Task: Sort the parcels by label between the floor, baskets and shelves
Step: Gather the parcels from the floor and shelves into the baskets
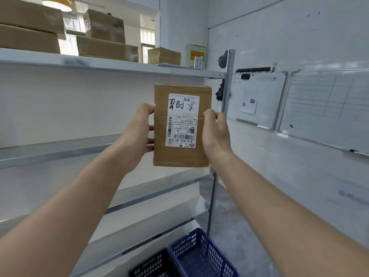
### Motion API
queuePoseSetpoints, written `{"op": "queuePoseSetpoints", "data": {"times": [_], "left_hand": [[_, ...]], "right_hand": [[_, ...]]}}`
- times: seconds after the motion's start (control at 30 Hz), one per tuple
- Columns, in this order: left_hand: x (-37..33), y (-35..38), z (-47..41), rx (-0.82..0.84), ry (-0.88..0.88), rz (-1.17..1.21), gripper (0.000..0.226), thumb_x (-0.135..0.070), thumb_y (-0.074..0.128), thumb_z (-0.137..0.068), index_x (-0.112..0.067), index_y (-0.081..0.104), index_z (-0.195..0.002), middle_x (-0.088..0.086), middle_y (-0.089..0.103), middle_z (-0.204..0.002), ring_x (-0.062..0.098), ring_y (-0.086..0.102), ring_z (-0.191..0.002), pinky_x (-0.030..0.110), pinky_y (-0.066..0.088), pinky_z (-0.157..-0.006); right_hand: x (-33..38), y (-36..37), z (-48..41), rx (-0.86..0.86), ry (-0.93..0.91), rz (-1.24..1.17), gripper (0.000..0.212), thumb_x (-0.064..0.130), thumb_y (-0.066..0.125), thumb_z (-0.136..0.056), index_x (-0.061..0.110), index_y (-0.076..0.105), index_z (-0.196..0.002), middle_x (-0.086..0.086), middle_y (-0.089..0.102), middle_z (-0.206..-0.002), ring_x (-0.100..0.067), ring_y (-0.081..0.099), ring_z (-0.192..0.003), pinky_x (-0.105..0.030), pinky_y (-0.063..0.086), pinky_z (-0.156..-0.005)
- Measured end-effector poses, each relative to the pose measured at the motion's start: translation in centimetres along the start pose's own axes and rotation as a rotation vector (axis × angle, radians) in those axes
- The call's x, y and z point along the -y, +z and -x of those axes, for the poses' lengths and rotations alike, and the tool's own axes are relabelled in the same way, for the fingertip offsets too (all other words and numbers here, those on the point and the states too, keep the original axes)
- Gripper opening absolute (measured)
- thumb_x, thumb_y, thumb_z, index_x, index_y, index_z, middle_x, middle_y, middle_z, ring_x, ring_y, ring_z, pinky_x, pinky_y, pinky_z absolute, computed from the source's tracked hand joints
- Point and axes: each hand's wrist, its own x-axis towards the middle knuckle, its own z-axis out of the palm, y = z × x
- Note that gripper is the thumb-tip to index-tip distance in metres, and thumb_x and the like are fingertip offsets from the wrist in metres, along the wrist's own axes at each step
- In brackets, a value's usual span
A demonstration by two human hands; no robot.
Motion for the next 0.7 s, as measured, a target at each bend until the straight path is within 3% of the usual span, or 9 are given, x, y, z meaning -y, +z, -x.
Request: {"op": "queuePoseSetpoints", "data": {"times": [0.17,0.3,0.43,0.53,0.7], "left_hand": [[2.3,7.9,0.6,0.031,-0.032,0.015,0.037,-0.051,0.035,-0.099,-0.034,0.067,-0.093,0.007,0.066,-0.096,0.036,0.068,-0.101,0.053,0.051,-0.102],[4.4,12.5,0.7,0.051,-0.070,0.009,0.039,-0.053,0.034,-0.098,-0.036,0.069,-0.090,0.007,0.068,-0.094,0.033,0.068,-0.096,0.055,0.051,-0.102],[6.7,16.2,-1.1,0.067,-0.111,0.001,0.044,-0.052,0.034,-0.098,-0.038,0.072,-0.079,-0.001,0.074,-0.073,0.027,0.066,-0.089,0.052,0.053,-0.099],[8.5,18.2,-2.8,0.082,-0.125,-0.009,0.041,-0.051,0.033,-0.099,-0.034,0.068,-0.089,-0.007,0.072,-0.064,0.024,0.065,-0.086,0.051,0.051,-0.098],[13.1,21.2,-7.8,0.085,-0.204,-0.010,0.040,-0.050,0.031,-0.100,-0.030,0.064,-0.089,-0.006,0.071,-0.061,0.027,0.065,-0.087,0.049,0.052,-0.093]], "right_hand": [[-2.4,-7.2,-2.7,-0.024,0.026,0.017,0.032,0.044,0.042,-0.110,0.019,0.056,-0.124,0.002,0.067,-0.107,-0.014,0.061,-0.094,-0.037,0.045,-0.078],[-5.1,-11.4,-4.5,-0.038,0.055,0.048,0.029,0.045,0.043,-0.108,0.021,0.057,-0.117,0.002,0.068,-0.108,-0.019,0.062,-0.098,-0.040,0.049,-0.089],[-8.2,-14.5,-6.8,-0.035,0.100,0.066,0.027,0.043,0.043,-0.109,0.020,0.055,-0.116,0.003,0.066,-0.104,-0.014,0.059,-0.090,-0.037,0.043,-0.076],[-10.1,-15.6,-8.4,-0.046,0.122,0.071,0.027,0.043,0.043,-0.109,0.019,0.055,-0.116,0.002,0.066,-0.105,-0.014,0.059,-0.089,-0.037,0.042,-0.078],[-15.5,-16.0,-13.5,-0.053,0.198,0.128,0.030,0.045,0.042,-0.108,0.020,0.055,-0.118,0.000,0.069,-0.110,-0.018,0.063,-0.096,-0.040,0.049,-0.089]]}}
